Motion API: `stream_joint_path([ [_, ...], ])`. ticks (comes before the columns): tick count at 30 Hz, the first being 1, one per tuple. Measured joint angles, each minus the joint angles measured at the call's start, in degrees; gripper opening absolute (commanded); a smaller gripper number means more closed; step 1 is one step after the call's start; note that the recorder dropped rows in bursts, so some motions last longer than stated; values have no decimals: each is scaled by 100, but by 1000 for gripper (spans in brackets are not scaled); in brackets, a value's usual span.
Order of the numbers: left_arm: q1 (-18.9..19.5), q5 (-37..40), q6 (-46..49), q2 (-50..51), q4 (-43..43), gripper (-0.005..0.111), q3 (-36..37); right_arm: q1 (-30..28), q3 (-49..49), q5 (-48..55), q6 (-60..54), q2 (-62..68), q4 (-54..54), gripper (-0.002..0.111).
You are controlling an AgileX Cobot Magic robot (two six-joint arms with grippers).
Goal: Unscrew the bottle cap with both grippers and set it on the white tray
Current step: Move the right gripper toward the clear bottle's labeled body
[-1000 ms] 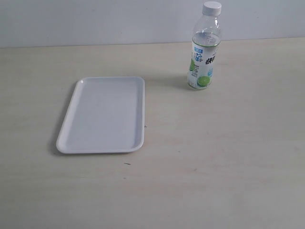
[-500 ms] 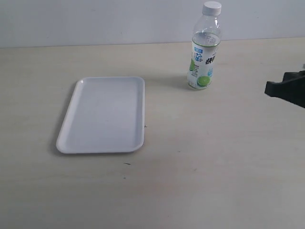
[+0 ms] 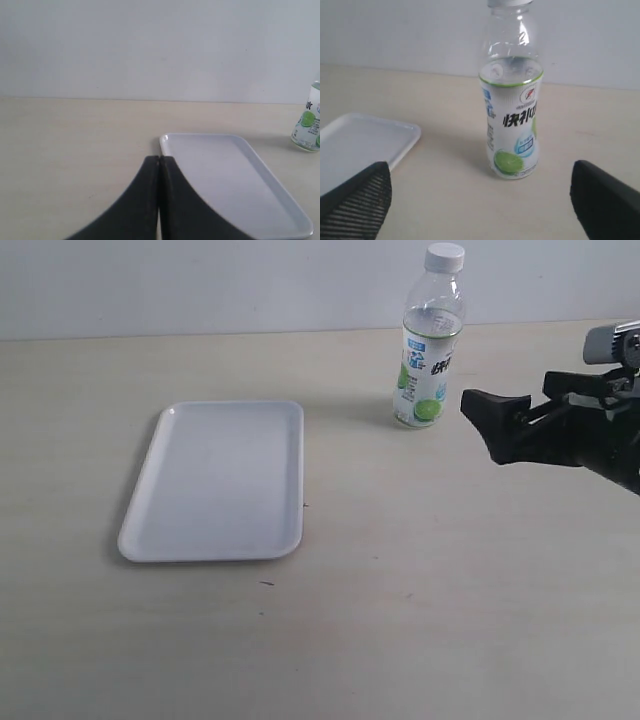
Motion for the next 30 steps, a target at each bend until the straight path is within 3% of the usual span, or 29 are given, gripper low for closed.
stream_joint_path([
  [7,0,0,0,0,0,0,0,0,-429,-258,-504,754,836,92],
  [14,0,0,-10,0,-14,0,0,0,-1562,-267,-551,1998,-157,92],
  [21,0,0,-20,0,-27,0,0,0,-2607,-282,-964,3178,-197,92],
  [30,0,0,-20,0,-27,0,0,0,-3349,-333,-1002,3755,-218,92],
])
